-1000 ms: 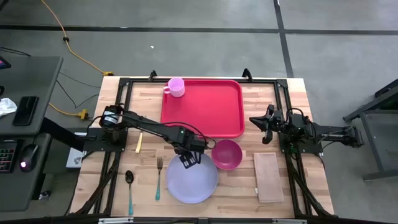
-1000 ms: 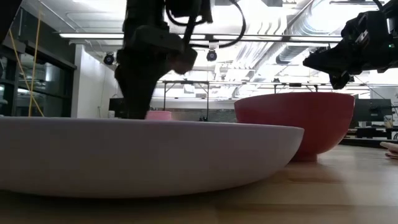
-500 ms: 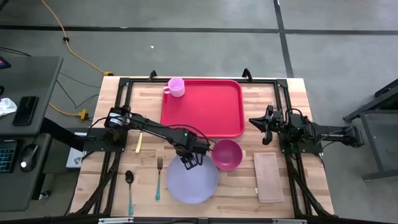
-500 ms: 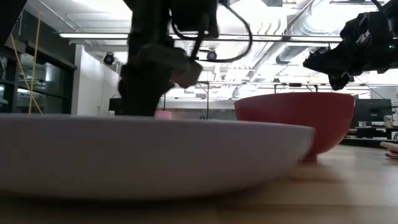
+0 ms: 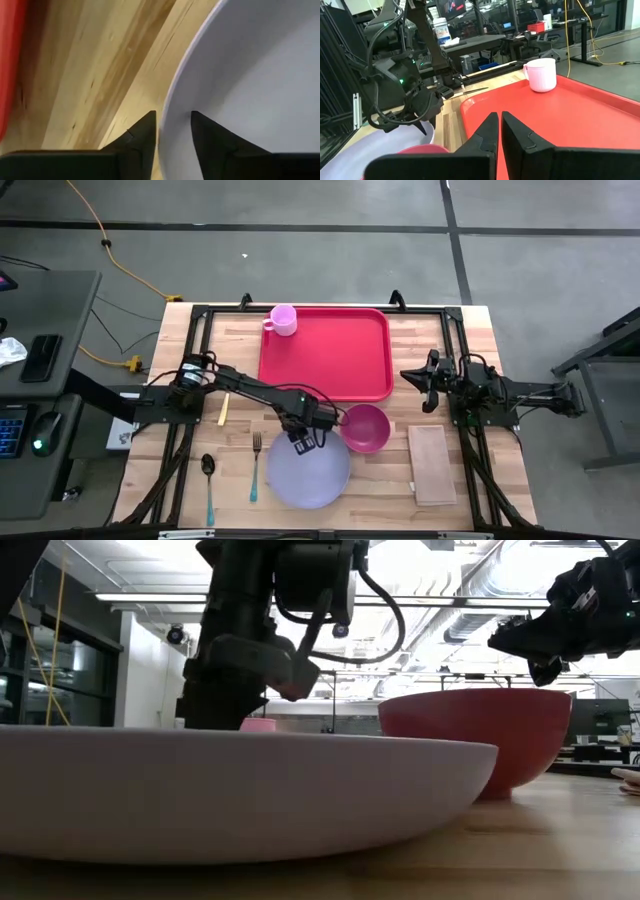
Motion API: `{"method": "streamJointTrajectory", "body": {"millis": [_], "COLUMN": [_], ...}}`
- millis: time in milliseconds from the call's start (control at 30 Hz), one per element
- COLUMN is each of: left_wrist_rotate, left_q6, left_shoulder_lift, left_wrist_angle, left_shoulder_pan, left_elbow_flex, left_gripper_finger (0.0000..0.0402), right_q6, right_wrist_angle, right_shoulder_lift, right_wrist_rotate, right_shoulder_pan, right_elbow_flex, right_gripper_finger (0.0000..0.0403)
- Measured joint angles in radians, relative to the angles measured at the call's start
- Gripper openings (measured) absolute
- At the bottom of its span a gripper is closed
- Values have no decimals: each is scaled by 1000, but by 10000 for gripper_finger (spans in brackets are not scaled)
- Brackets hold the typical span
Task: Set up tray
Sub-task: Put the blue plate at the bottom of the pink mug on the orange serving tray
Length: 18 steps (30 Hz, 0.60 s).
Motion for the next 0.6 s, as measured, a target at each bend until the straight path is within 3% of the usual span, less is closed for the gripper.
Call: {"method": "streamJointTrajectory", "body": {"millis": [400, 600], "left_wrist_rotate": [15, 44], "left_q6": [0, 0], "left_shoulder_lift": [-5, -5], "left_wrist_angle": [-41, -54], "left_shoulder_pan": [0, 0], "left_elbow_flex": [4, 4], "left_gripper_finger": [18, 12], "right_q6": [0, 0], "right_wrist_angle": [0, 0], "right_shoulder_lift": [0, 0], "right_wrist_rotate": [0, 0], "right_shoulder_pan": [0, 0], "right_elbow_flex": [0, 0], "right_gripper_finger": [0, 0]}}
